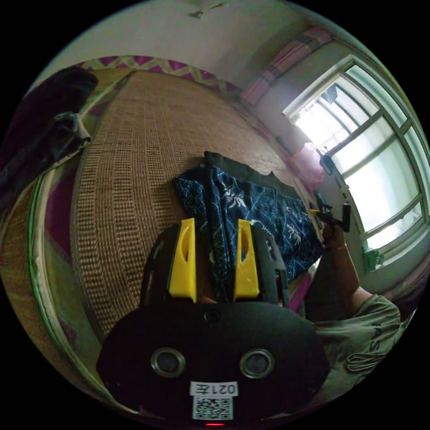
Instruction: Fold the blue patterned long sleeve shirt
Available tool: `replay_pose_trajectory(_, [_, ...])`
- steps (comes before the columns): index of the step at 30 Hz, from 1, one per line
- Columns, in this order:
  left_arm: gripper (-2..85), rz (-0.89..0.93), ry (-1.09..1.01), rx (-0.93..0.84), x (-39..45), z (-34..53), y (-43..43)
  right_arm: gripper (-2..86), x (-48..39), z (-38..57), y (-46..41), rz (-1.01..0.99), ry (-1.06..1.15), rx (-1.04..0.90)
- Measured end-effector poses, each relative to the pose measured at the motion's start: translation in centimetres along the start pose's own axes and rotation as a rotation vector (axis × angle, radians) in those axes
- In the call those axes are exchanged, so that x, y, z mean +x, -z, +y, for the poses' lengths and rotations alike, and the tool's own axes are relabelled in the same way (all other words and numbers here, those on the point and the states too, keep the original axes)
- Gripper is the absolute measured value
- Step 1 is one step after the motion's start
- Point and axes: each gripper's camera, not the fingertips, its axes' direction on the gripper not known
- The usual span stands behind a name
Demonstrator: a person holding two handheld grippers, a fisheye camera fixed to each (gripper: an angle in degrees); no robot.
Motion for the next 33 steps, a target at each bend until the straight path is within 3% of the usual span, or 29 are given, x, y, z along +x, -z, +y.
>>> replay_pose_trajectory(3, [13.0,-0.012,0.000,-0.091,-2.5,-2.6,-3.1,12.2,2.5,-5.4,-5.4,0.045,-0.001,-0.211])
replay_pose_trajectory(11, [10.0,0.111,0.051,-0.121,-8.7,-8.0,-7.5,8.2,5.3,-12.7,-12.0,-0.184,0.001,-0.318])
replay_pose_trajectory(15, [10.3,0.057,0.052,-0.092,-11.5,-11.2,-8.1,8.8,6.8,-16.0,-13.9,-0.212,0.013,-0.350])
replay_pose_trajectory(19, [10.1,0.148,0.005,-0.154,-14.1,-15.3,-10.3,8.5,7.9,-19.4,-17.5,-0.280,0.072,-0.456])
replay_pose_trajectory(21, [8.6,0.175,-0.021,-0.177,-14.8,-16.8,-11.2,7.5,8.1,-20.5,-19.1,-0.317,0.092,-0.494])
replay_pose_trajectory(23, [1.4,0.174,-0.058,-0.228,-15.4,-18.4,-12.5,4.8,7.9,-21.4,-21.2,-0.330,0.132,-0.536])
replay_pose_trajectory(27, [-0.5,0.116,-0.144,-0.267,-15.4,-19.8,-13.3,2.6,6.9,-22.6,-23.2,-0.327,0.206,-0.565])
replay_pose_trajectory(33, [-0.9,0.088,-0.134,-0.137,-16.7,-22.9,-10.1,1.1,5.9,-27.4,-24.1,-0.307,0.216,-0.471])
